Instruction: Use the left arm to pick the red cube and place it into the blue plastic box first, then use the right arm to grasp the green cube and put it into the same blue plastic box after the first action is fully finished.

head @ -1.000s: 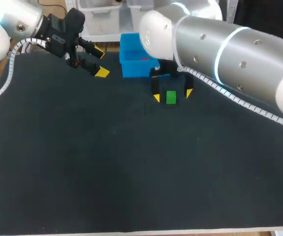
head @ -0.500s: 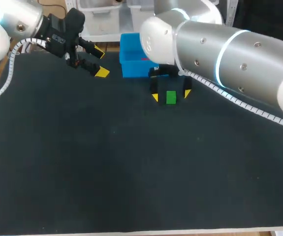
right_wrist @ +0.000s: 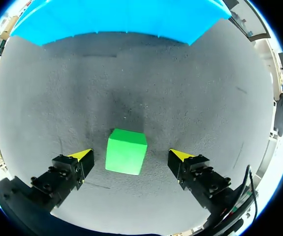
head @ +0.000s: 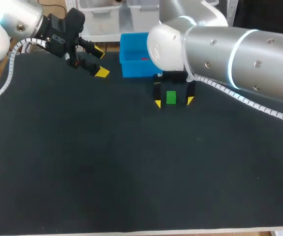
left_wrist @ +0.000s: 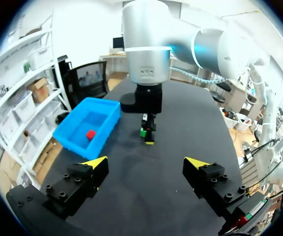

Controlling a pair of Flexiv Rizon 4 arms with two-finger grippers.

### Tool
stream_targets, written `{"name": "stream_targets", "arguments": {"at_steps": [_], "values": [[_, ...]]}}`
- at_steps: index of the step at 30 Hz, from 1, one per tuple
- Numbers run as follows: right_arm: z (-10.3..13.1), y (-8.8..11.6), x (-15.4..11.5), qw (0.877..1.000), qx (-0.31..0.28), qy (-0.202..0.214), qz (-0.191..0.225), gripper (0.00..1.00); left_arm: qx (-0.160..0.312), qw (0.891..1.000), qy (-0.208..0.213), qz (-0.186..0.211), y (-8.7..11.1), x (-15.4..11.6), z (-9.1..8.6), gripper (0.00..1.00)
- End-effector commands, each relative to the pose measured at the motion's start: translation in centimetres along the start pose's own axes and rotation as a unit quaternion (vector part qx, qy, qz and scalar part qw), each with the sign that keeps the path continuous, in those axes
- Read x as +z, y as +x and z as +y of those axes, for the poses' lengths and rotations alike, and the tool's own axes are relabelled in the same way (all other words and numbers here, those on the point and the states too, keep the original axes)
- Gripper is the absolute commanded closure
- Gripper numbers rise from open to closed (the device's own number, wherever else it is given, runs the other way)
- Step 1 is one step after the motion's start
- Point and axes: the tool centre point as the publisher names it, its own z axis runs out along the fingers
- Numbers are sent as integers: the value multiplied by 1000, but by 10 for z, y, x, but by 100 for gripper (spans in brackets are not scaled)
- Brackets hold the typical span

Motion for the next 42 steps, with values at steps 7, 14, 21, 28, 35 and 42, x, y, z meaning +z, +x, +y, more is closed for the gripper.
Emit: {"name": "stream_targets", "arguments": {"at_steps": [7,14,21,28,35,42], "values": [[-1,4,-1,998,-5,4,-61,0,2,1000,0,-2,1,0,0,0],[4,3,-3,998,-11,9,-56,0,2,1000,0,-2,1,0,0,0],[7,0,-3,998,-12,12,-53,0,2,1000,0,-2,1,0,0,0],[7,-1,-4,999,-7,12,-53,57,2,1000,0,-2,1,0,0,0],[8,-2,-4,999,-5,12,-51,100,2,1000,0,-2,1,0,0,0],[9,-3,-5,999,-4,15,-50,100,2,1000,0,-2,1,0,0,0]]}}
